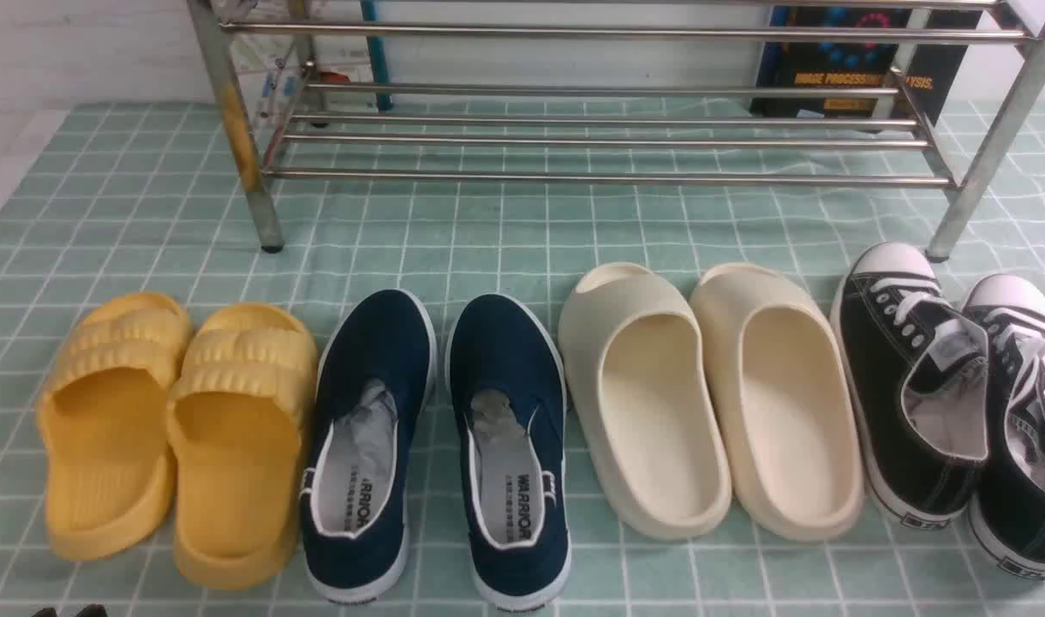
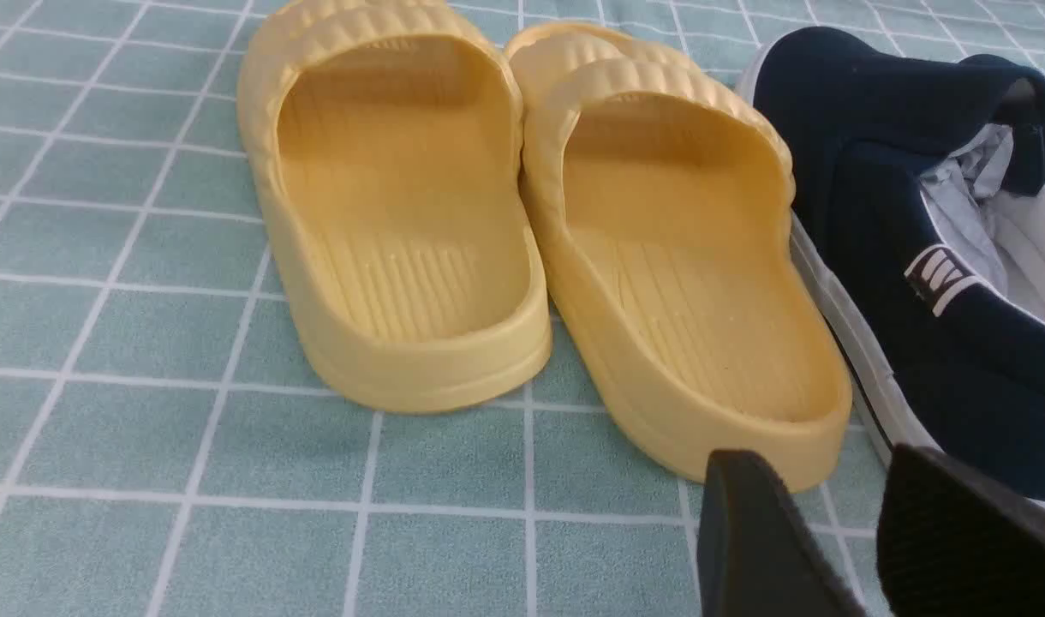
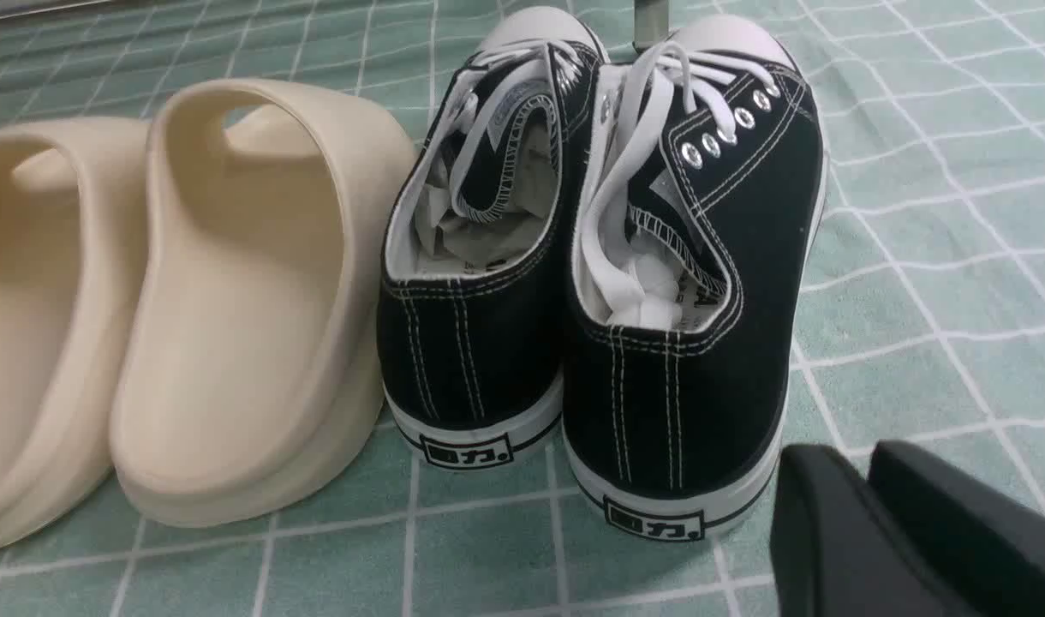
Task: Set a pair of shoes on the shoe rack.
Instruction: Use the right arm to grab the shoe closest to it
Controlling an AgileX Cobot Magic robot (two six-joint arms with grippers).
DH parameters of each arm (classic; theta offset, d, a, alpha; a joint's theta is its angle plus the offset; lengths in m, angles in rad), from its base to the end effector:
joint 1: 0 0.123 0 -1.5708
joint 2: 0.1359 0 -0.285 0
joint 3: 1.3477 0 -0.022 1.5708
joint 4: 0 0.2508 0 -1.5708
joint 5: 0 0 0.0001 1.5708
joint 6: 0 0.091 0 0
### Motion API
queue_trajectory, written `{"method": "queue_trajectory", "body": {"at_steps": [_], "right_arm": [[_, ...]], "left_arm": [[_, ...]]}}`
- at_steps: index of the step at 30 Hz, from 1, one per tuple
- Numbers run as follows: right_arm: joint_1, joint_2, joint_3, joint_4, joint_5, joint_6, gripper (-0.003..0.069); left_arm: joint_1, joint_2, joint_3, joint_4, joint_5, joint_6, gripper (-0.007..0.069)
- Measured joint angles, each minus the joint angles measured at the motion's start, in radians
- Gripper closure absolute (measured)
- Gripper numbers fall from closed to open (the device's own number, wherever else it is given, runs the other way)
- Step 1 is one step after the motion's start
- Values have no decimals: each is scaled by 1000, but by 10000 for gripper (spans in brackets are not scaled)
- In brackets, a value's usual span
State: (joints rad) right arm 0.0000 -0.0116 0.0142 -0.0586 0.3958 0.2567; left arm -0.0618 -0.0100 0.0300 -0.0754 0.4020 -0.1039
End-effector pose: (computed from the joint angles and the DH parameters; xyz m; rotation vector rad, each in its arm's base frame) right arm 0.0518 -0.0021 0.1735 0.2059 1.8717 0.1177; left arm 0.0517 -0.0059 0.1677 -0.0864 1.9069 -0.1873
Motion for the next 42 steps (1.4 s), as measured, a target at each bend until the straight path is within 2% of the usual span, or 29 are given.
{"method": "queue_trajectory", "body": {"at_steps": [35, 40, 42], "right_arm": [[0, 0, 1, -2, -15, 0, 514], [0, 0, 11, -2, -88, 0, 512], [0, 0, 12, -2, -246, 0, 507]], "left_arm": [[0, 0, 0, 0, 0, 0, 386], [0, 0, 0, 0, 0, 0, 386], [0, 0, 0, 0, 0, 0, 386]]}}
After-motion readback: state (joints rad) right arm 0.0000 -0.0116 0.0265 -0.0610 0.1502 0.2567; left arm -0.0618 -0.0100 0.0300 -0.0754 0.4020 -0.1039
